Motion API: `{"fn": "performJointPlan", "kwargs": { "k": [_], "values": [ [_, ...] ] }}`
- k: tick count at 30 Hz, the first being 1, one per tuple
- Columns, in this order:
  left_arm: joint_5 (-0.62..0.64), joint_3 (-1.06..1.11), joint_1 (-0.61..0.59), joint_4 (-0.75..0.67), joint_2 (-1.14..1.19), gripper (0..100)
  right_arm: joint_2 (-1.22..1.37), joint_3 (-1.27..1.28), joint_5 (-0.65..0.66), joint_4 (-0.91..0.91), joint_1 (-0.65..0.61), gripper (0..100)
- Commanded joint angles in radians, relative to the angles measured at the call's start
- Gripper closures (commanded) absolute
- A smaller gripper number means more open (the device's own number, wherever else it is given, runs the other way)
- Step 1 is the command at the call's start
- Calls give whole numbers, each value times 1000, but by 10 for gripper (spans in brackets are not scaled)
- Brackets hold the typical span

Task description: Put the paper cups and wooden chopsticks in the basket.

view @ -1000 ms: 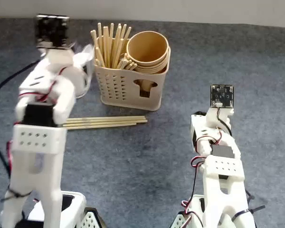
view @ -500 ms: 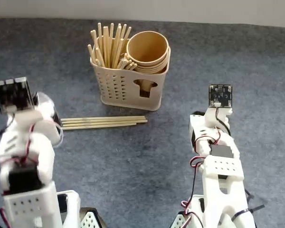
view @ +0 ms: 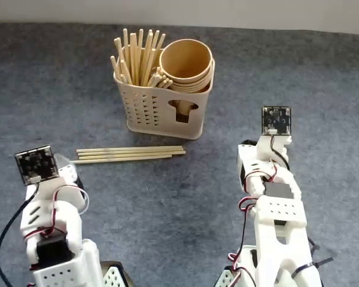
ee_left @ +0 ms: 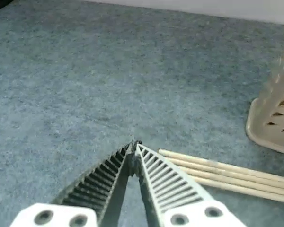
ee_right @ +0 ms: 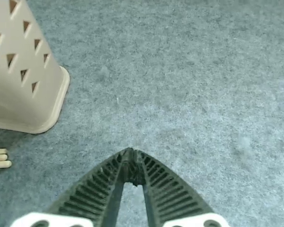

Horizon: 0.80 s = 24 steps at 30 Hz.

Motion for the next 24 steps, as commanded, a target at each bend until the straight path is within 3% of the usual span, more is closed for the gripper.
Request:
{"fn": "performJointPlan", "kwargs": {
  "k": [1,5,10,15,20,24],
  "values": [
    [8,74,-104,14,-1,976,-13,-7,12,-22,-10,988],
    [3,162,-127,17,-2,976,-16,-8,12,-18,-10,988],
    [-127,189,-120,106,-1,976,-21,-12,12,15,-10,988],
    [-161,189,-122,143,-2,979,-15,-131,15,283,-54,989],
    [-163,189,-124,143,-2,979,-12,-334,133,602,-199,992],
    [-163,189,-124,143,-2,979,-10,-504,155,803,-311,992]
  ]
}}
